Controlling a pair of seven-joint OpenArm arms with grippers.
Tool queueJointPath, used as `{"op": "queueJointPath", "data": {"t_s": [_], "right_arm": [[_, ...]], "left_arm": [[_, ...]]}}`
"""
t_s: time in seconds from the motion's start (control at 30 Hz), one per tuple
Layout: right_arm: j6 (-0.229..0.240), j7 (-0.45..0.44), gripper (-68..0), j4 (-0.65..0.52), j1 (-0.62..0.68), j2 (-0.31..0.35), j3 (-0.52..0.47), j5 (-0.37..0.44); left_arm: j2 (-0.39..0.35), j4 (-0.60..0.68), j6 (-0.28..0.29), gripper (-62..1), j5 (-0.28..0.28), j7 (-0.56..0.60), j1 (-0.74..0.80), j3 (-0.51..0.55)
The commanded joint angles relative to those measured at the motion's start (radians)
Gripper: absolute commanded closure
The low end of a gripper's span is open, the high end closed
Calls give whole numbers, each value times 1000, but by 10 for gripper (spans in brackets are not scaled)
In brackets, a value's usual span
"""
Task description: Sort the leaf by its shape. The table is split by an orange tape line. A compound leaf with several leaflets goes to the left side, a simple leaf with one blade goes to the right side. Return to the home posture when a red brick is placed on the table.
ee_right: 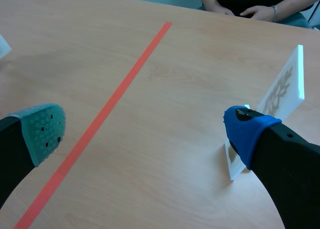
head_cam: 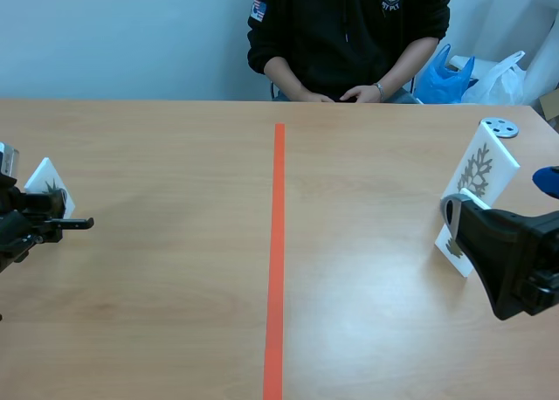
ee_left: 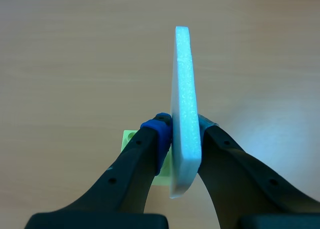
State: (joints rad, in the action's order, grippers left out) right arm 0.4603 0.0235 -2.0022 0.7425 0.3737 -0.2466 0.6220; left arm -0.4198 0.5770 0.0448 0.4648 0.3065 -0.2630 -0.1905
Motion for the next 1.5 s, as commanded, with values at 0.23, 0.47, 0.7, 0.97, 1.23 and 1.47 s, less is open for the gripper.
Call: {"op": "queueJointPath", "data": {"t_s": [0.23, 0.47, 0.7, 0.97, 1.23, 1.47], "right_arm": [[1, -22, -679, -10, -14, 3, -2, 18], [4, -22, -679, -10, -14, 3, -2, 18], [4, -21, -679, -10, -13, 3, -2, 21], [4, -18, -679, -10, -13, 3, -2, 23], [4, -18, -679, -10, -13, 3, -2, 23], [4, -18, -679, -10, -14, 3, -2, 22]], "left_arm": [[49, -42, 3, -70, 3, 42, -14, 4], [75, -42, 2, -171, 3, 40, -20, 1], [58, -39, 2, -397, 4, 46, -31, 1], [-42, 129, 3, -587, 51, -25, -27, 5], [-134, 425, 6, -623, 105, -285, 24, 80], [-148, 753, 95, -623, 105, -523, 143, 195]]}}
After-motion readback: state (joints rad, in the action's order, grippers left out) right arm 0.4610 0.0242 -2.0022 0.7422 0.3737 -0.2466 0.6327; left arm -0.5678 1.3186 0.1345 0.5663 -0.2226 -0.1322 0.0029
